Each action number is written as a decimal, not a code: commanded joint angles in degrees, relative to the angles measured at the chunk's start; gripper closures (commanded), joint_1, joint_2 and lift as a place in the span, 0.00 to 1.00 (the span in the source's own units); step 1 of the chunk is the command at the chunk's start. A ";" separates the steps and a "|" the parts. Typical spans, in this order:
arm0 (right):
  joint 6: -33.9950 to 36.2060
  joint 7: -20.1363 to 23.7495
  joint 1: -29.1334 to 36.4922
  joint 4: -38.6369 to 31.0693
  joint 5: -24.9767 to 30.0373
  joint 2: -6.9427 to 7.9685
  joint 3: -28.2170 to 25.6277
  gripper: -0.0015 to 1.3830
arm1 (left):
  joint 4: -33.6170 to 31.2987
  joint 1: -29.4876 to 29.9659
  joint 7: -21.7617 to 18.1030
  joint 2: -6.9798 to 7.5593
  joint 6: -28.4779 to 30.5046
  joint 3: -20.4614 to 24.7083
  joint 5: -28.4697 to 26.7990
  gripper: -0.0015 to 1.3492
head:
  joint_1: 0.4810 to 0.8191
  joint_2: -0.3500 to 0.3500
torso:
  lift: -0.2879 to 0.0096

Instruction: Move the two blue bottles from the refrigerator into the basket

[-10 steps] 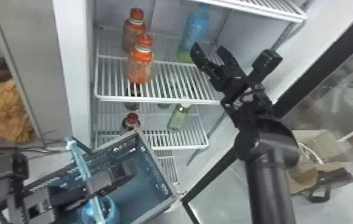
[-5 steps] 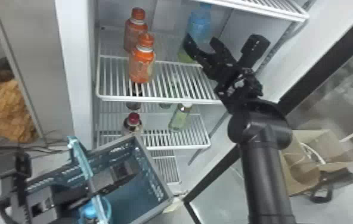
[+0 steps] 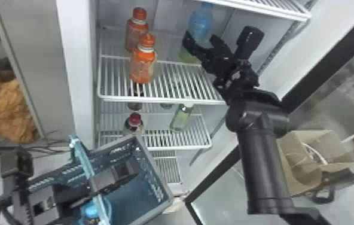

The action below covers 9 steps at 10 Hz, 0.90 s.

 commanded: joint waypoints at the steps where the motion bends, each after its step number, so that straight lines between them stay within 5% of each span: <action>1: 0.05 -0.12 -2.08 2.95 0.18 -0.60 1.49 0.14 | -0.09 -0.03 0.00 0.11 0.00 0.00 0.06 0.89 | 0.63 0.03 | 0.93; 3: 0.05 -0.29 -3.91 4.92 0.06 -0.95 2.86 0.27 | 0.05 -0.03 0.00 0.11 0.00 0.00 0.06 0.89 | 0.63 0.05 | 0.93; 6: 1.88 -1.70 -2.65 2.95 3.72 -0.78 2.06 0.94 | 0.05 -0.03 -0.09 0.29 0.00 0.00 0.18 0.89 | 0.63 0.06 | 0.93; 9: 3.15 -1.79 -0.68 0.70 3.83 -0.69 0.46 0.92 | -0.09 -0.03 -0.09 0.29 0.00 -0.11 0.18 0.89 | 0.63 0.03 | 0.93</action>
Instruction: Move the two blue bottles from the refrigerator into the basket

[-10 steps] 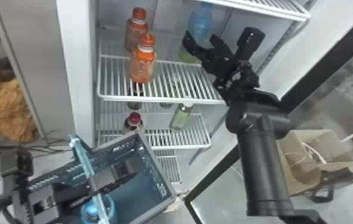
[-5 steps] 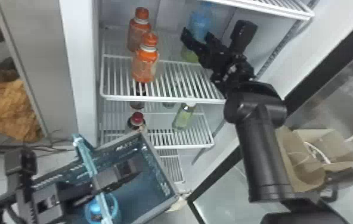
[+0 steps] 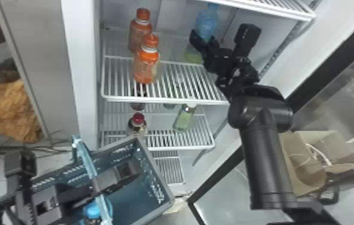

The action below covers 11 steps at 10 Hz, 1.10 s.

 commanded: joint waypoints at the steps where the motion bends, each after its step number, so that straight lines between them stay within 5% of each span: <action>1: -0.90 0.19 2.05 -2.11 -0.58 -0.09 -1.17 0.92 | 0.08 -0.02 0.00 -0.02 0.00 -0.01 -0.03 0.89 | 0.63 0.02 | 0.93; 11: 3.46 5.37 27.78 -35.58 -11.78 -0.70 -1.97 0.92 | -0.06 0.54 0.00 -0.02 -0.70 -0.47 0.54 0.89 | 0.63 0.03 | 0.93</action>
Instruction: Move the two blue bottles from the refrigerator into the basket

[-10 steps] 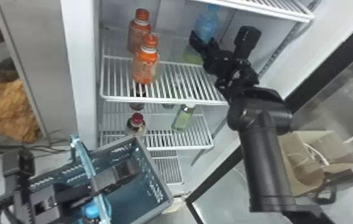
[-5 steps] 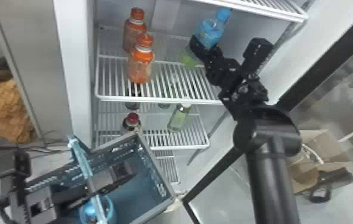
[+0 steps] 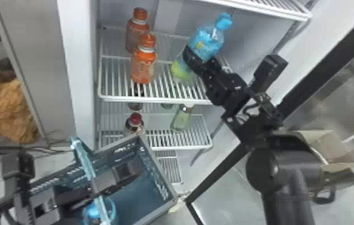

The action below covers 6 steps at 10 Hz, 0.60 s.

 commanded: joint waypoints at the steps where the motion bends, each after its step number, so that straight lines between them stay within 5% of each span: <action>1: 2.10 0.51 4.15 -4.54 -1.69 0.01 0.01 0.92 | -0.07 0.00 0.00 0.00 -0.01 0.00 0.00 0.89 | 0.63 0.04 | 0.93; 6: 8.57 2.97 15.68 -16.36 -6.72 0.19 1.04 0.92 | -0.07 0.29 0.09 0.00 -0.15 -0.11 0.12 0.89 | 0.63 0.10 | 0.93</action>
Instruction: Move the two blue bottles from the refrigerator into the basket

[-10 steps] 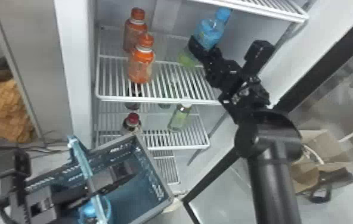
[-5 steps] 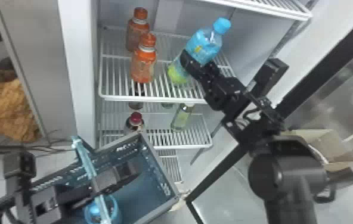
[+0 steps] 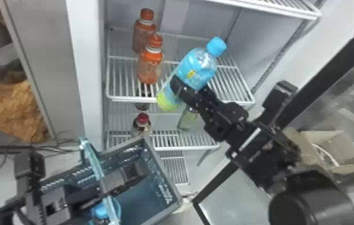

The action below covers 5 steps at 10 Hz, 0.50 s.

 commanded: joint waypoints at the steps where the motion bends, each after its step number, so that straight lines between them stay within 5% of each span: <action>1: 2.51 0.51 2.56 -2.26 -1.45 0.00 1.13 0.92 | -0.06 0.09 0.09 0.00 -0.02 -0.06 0.04 0.89 | 0.63 0.11 | 0.93; 5: 8.69 2.71 4.25 0.27 -2.59 -0.35 6.16 0.92 | 0.08 -0.05 0.09 0.00 -0.02 -0.29 0.26 0.89 | 0.63 0.21 | 0.93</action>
